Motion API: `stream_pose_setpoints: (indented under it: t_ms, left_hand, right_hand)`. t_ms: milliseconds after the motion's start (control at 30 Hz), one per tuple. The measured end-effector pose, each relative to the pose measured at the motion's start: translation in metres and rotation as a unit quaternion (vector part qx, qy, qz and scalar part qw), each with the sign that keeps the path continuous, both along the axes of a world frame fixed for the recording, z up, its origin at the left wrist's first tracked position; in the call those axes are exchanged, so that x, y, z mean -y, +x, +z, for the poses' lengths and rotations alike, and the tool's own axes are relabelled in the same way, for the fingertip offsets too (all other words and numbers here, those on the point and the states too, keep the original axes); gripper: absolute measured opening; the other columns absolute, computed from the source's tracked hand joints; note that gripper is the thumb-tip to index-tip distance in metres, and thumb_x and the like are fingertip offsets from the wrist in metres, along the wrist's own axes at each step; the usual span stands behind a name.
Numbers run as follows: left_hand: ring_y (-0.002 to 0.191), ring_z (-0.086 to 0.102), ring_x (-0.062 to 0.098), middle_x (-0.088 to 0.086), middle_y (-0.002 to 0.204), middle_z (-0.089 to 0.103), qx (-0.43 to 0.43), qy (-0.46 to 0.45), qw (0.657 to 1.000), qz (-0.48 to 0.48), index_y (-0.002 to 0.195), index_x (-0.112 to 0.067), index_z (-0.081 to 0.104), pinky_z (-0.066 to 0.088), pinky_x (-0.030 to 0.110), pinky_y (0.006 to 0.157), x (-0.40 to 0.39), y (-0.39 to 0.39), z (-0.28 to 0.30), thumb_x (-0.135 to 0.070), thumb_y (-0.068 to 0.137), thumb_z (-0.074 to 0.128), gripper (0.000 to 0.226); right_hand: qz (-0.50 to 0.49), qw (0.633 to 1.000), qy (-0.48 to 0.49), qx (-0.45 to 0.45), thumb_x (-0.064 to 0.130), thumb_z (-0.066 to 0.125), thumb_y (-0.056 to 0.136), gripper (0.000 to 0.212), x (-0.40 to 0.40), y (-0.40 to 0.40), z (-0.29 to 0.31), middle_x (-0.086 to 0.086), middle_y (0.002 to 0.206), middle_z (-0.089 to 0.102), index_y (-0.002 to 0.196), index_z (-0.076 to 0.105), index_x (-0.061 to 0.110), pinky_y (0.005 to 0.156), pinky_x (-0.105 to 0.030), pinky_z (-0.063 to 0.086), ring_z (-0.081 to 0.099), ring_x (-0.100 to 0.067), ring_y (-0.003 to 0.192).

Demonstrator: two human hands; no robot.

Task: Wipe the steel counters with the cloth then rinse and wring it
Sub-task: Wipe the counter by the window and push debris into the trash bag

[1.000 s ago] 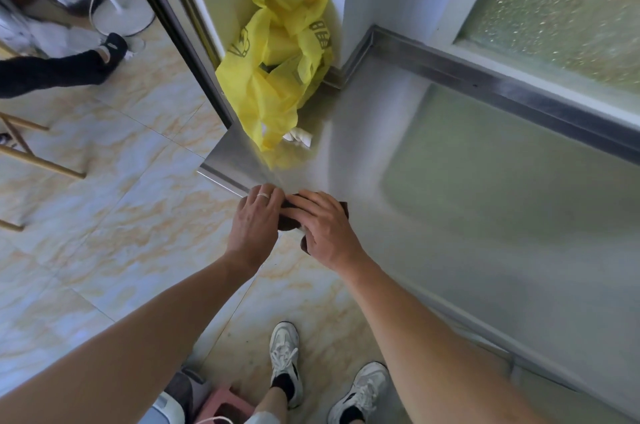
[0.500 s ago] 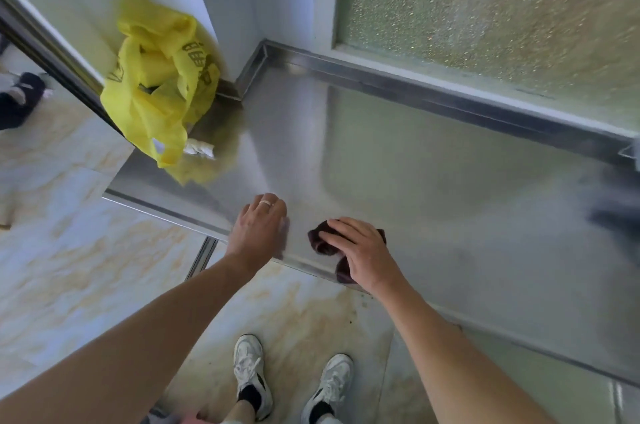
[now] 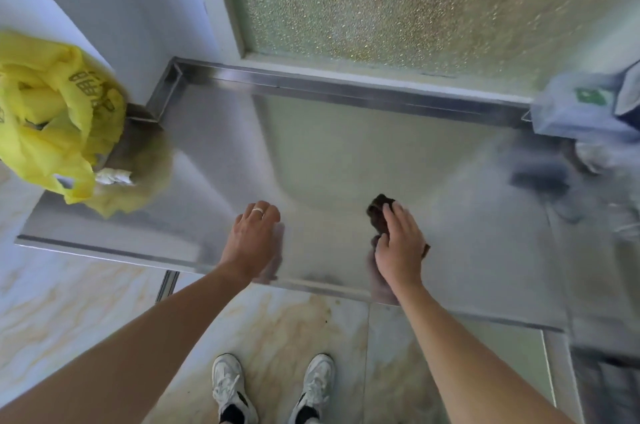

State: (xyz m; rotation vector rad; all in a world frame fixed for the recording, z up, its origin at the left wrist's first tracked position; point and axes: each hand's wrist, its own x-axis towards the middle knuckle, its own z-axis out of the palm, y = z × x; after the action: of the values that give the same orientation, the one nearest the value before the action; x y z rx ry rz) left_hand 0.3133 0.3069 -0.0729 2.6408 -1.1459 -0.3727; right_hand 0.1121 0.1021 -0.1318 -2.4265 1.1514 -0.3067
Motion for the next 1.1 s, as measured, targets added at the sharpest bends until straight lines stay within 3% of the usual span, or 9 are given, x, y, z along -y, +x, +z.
stream_pose_setpoints:
  t_ms: [133,200,267,433,567,767,900,1000,1100]
  left_hand:
    - [0.105,0.055,0.030,0.007,0.109,0.060,-0.002,0.004,1.000,-0.006,0.103,-0.013,0.061,0.049,0.041,0.086,0.016,-0.020,0.001,0.010,0.073,0.055,0.038]
    - [0.103,0.056,0.031,0.007,0.107,0.060,-0.007,-0.002,1.000,-0.012,0.102,-0.013,0.061,0.049,0.041,0.084,0.021,-0.027,0.005,0.011,0.070,0.053,0.041]
    - [0.101,0.058,0.032,0.007,0.106,0.060,-0.010,-0.001,0.999,-0.032,0.100,-0.013,0.062,0.050,0.042,0.081,0.025,-0.034,0.009,0.011,0.065,0.056,0.043]
    - [0.094,0.061,0.031,0.007,0.104,0.063,0.005,-0.021,0.991,-0.129,0.096,-0.014,0.064,0.053,0.040,0.075,0.037,-0.067,0.036,-0.010,0.070,0.044,0.033]
    - [0.095,0.063,0.029,0.006,0.106,0.063,0.027,-0.016,0.970,-0.240,0.099,-0.015,0.063,0.054,0.039,0.075,0.047,-0.100,0.059,-0.006,0.070,0.062,0.031]
    - [0.107,0.058,0.027,0.005,0.114,0.059,-0.001,-0.024,0.940,-0.339,0.116,-0.015,0.059,0.048,0.038,0.087,0.079,-0.162,0.108,-0.010,0.084,0.058,0.032]
    - [0.107,0.057,0.027,0.005,0.113,0.059,-0.006,-0.034,0.911,-0.410,0.117,-0.014,0.059,0.046,0.038,0.084,0.092,-0.221,0.143,-0.008,0.086,0.050,0.033]
    - [0.104,0.057,0.028,0.006,0.111,0.058,-0.015,-0.007,0.887,-0.461,0.117,-0.013,0.056,0.048,0.038,0.083,0.093,-0.274,0.159,-0.010,0.090,0.045,0.029]
    - [0.107,0.059,0.028,0.006,0.115,0.058,-0.009,0.053,0.855,-0.516,0.119,-0.015,0.056,0.047,0.036,0.084,0.091,-0.334,0.161,-0.014,0.092,0.043,0.029]
  right_hand:
    - [0.149,0.986,0.059,0.038,0.009,0.052,0.080,0.060,-0.065,0.010,0.011,0.001,0.149,0.055,0.137,0.063,0.021,0.121,-0.033,0.022,0.044,-0.019,0.142]
    - [0.201,0.975,0.076,0.054,0.013,0.047,0.079,0.051,-0.088,0.000,0.022,0.006,0.137,0.065,0.122,0.072,0.024,0.116,-0.036,0.037,0.056,-0.015,0.130]
    - [0.209,0.972,0.092,0.054,0.017,0.042,0.078,0.044,-0.102,-0.017,0.035,0.010,0.113,0.075,0.102,0.078,0.026,0.095,-0.038,0.053,0.066,-0.014,0.107]
    - [0.009,0.977,0.210,0.032,0.014,0.043,0.085,0.037,-0.100,-0.054,0.072,0.006,0.096,0.073,0.103,0.074,0.021,0.078,-0.021,0.053,0.066,-0.014,0.088]
    - [-0.122,0.971,0.202,0.034,0.012,0.051,0.085,0.024,-0.079,-0.088,0.111,0.001,0.089,0.070,0.097,0.070,0.019,0.078,-0.034,0.052,0.062,-0.021,0.084]
    - [-0.248,0.944,0.205,0.070,0.021,0.050,0.083,0.028,-0.077,-0.161,0.182,0.000,0.088,0.073,0.102,0.070,0.022,0.075,-0.037,0.060,0.071,-0.024,0.079]
    - [-0.309,0.931,0.187,0.055,0.015,0.053,0.088,0.027,-0.101,-0.229,0.223,0.001,0.088,0.073,0.107,0.072,0.021,0.070,-0.029,0.057,0.068,-0.018,0.077]
    - [-0.364,0.908,0.201,0.045,0.018,0.053,0.092,0.028,-0.125,-0.287,0.236,0.006,0.092,0.070,0.114,0.070,0.024,0.062,-0.022,0.047,0.064,-0.013,0.075]
    - [-0.413,0.884,0.214,0.041,0.021,0.054,0.094,0.028,-0.148,-0.341,0.236,-0.001,0.098,0.073,0.117,0.070,0.022,0.065,-0.024,0.048,0.063,-0.015,0.078]
